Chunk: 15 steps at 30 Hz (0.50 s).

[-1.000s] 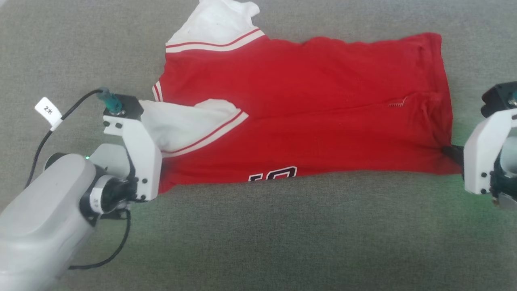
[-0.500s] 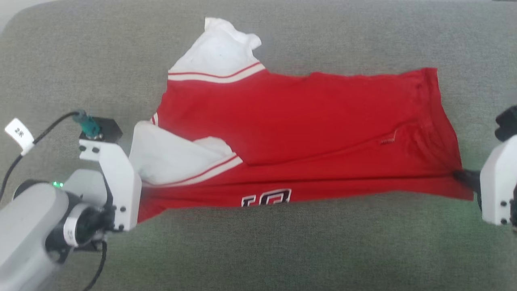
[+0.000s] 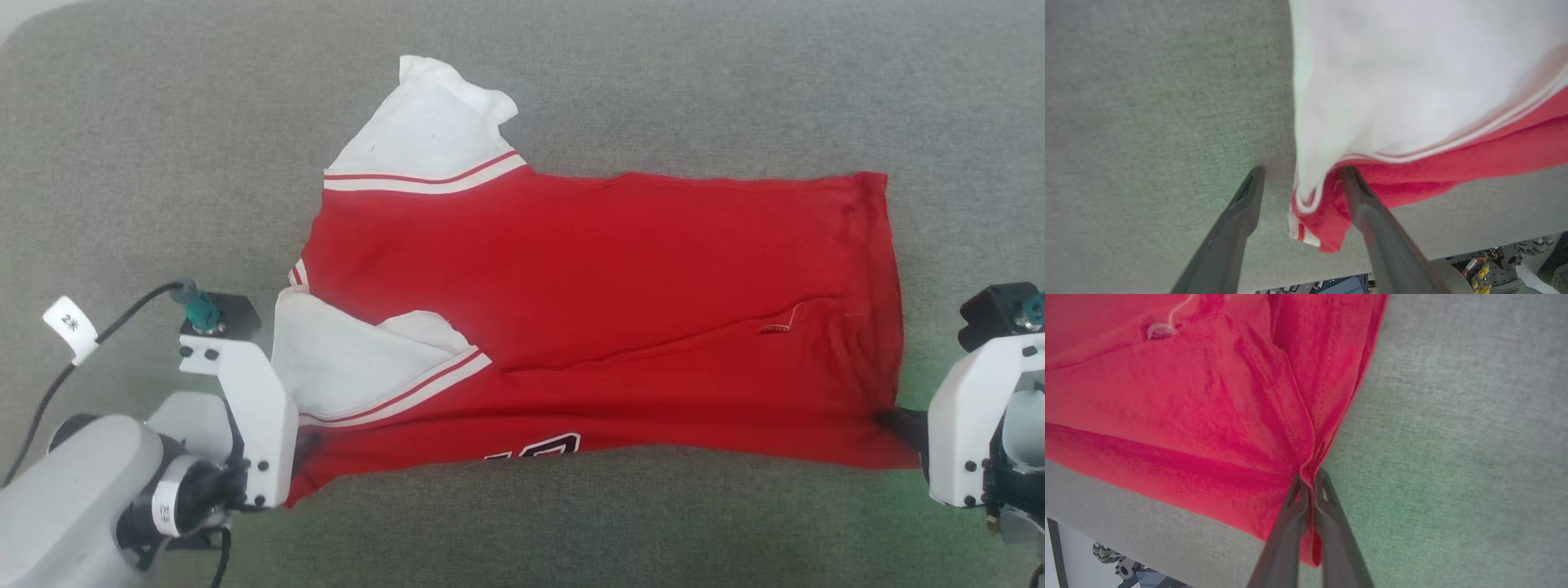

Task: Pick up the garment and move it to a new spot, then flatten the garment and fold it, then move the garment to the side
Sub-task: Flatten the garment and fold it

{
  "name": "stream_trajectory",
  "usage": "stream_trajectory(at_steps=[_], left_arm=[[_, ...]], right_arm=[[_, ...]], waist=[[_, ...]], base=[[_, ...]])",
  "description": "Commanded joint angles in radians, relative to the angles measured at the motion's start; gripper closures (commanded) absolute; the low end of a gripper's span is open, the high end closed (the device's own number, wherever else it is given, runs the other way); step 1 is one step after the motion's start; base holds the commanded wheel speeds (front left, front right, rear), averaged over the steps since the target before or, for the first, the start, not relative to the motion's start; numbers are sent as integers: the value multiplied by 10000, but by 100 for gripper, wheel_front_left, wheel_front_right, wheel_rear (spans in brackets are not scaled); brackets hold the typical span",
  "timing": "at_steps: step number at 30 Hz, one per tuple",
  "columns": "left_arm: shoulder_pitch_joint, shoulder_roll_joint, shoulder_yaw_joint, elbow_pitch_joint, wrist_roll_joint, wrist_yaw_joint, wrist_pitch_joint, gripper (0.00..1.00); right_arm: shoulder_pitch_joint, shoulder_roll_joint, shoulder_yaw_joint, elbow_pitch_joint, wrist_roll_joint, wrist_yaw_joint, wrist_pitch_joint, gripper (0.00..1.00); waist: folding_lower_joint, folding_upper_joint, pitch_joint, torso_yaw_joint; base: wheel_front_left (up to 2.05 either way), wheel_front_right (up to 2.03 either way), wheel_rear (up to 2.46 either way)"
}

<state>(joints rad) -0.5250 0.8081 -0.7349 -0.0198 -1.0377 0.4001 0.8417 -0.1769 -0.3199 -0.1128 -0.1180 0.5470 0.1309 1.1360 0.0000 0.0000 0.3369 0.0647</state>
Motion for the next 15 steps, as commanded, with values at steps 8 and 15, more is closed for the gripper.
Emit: stream_trajectory(at_steps=[8, 15], left_arm=[[-762, 386, 278, -473, 156, 65, 391, 0], [-1865, 872, 598, -1000, 511, -34, 716, 0]], right_arm=[[-292, 171, -41, 25, -132, -3, -401, 0], [-685, 142, 153, -686, -221, -1, -1611, 0]], waist=[[0, 0, -292, -238], [0, 0, -427, -695]], base=[[0, 0, 0], [0, 0, 0]])
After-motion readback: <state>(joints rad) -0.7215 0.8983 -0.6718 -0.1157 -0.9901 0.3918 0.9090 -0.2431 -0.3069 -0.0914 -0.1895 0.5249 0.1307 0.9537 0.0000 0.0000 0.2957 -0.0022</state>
